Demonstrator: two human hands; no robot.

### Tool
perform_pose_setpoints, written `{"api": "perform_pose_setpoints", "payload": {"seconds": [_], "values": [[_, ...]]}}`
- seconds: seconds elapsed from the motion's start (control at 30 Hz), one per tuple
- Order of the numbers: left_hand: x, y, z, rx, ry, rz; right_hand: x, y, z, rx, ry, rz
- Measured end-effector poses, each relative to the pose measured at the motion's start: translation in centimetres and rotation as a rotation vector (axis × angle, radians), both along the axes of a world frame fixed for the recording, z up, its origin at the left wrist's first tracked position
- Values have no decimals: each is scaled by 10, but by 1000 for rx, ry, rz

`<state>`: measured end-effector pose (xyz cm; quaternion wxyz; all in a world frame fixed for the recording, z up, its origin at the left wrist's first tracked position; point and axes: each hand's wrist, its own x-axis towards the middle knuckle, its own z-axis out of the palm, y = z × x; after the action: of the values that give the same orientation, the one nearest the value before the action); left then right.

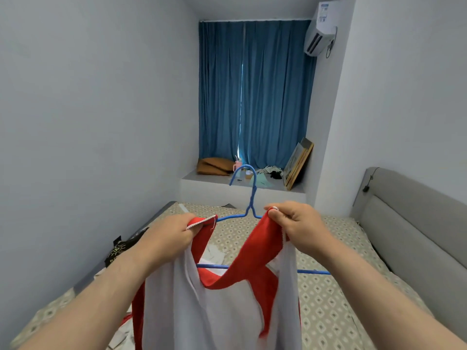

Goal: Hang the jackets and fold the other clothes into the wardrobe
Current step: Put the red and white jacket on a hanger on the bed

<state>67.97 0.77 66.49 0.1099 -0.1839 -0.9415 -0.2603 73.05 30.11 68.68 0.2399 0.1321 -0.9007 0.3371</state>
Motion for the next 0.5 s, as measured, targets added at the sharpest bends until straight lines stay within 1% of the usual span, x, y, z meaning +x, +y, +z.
{"api": "perform_pose_setpoints", "payload": {"seconds": [0.1, 0.13, 0.2, 0.27, 0.33, 0.4, 0.43, 0.5], "values": [[-9, -9, -1, 63, -2, 113, -1, 11, -2, 70, 158, -156], [-12, -15, -2, 114, -7, 139, 0, 17, -4, 71, 181, -192], [-17, -26, -5, 224, -17, 173, 0, 29, -12, 17, 163, -254], [-20, -35, -8, 350, -39, 182, -5, 39, -20, -119, 97, -290], [-20, -42, -10, 432, -76, 167, -10, 43, -24, -367, -59, -288], [-20, -48, -14, 463, -104, 169, -16, 44, -29, -598, -204, -252], [-22, -50, -16, 479, -116, 170, -17, 44, -31, -650, -227, -238], [-23, -52, -20, 509, -139, 175, -18, 40, -32, -714, -178, -199]]}}
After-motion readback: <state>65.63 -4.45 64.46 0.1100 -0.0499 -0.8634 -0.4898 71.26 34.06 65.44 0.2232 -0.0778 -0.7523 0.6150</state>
